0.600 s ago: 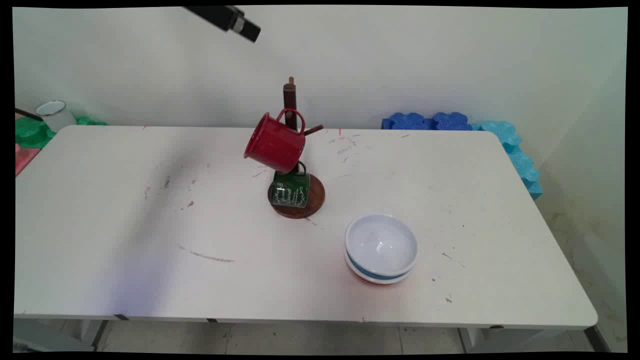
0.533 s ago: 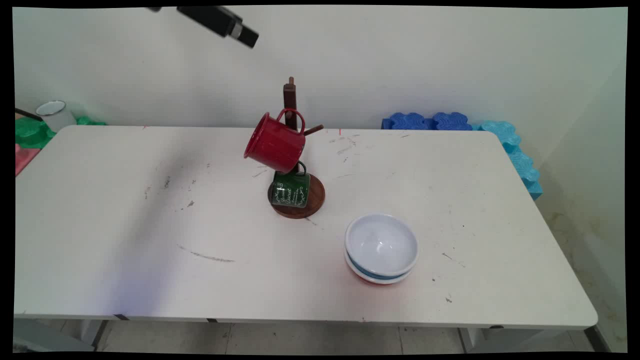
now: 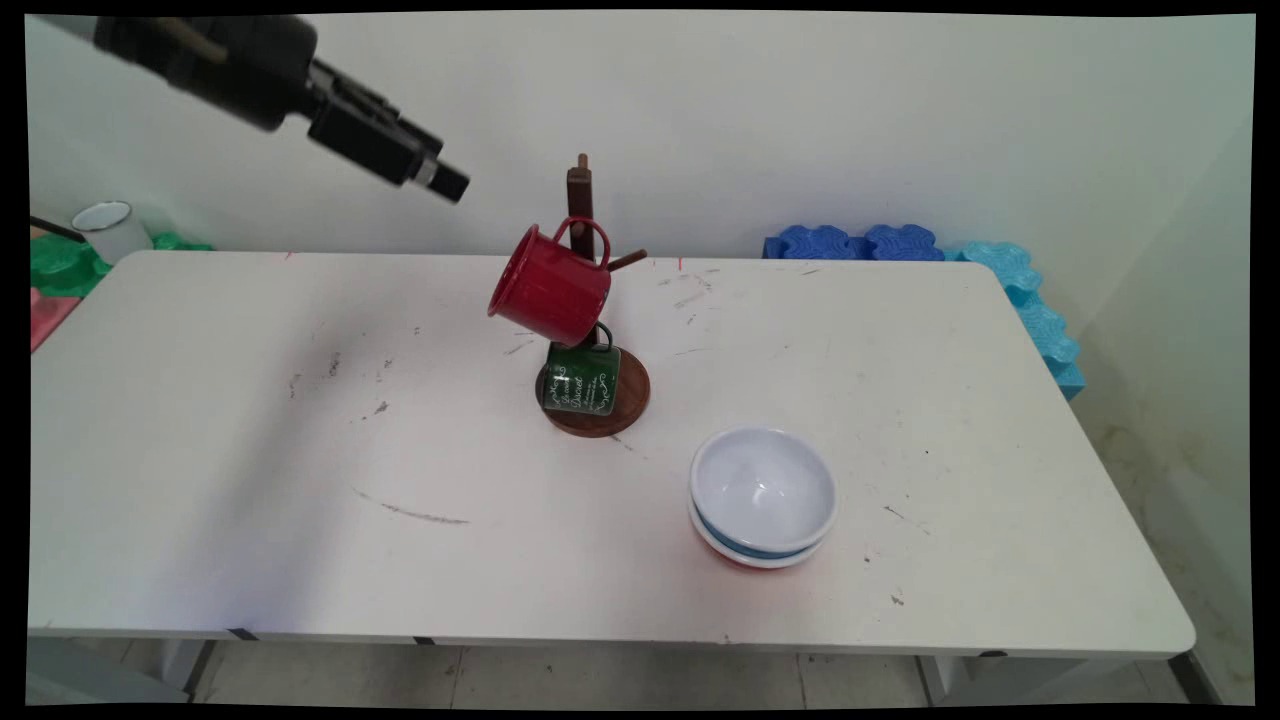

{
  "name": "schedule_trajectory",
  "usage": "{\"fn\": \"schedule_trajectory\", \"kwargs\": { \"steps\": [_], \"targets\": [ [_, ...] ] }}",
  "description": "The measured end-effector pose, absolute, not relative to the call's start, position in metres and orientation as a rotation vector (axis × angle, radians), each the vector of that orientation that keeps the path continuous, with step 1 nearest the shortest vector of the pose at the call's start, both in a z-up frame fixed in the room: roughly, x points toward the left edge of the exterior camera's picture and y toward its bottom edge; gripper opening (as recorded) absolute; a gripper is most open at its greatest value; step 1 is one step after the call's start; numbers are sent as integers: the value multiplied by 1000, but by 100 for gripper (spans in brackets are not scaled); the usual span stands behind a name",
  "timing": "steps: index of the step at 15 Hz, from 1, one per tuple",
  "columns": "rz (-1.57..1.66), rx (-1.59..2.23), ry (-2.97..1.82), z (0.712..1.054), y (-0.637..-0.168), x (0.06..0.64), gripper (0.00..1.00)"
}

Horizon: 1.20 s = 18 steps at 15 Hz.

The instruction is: Pick up the red mug from the rack

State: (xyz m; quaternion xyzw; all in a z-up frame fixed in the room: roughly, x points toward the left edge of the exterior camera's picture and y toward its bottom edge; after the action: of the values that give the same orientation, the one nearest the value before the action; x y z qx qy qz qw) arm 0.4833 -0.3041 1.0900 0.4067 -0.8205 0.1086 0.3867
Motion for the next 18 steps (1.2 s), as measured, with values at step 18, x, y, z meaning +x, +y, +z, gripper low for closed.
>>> {"fn": "schedule_trajectory", "kwargs": {
  "steps": [18],
  "targets": [
    [200,1024,-2096,1000,-300,482,100]
  ]
}}
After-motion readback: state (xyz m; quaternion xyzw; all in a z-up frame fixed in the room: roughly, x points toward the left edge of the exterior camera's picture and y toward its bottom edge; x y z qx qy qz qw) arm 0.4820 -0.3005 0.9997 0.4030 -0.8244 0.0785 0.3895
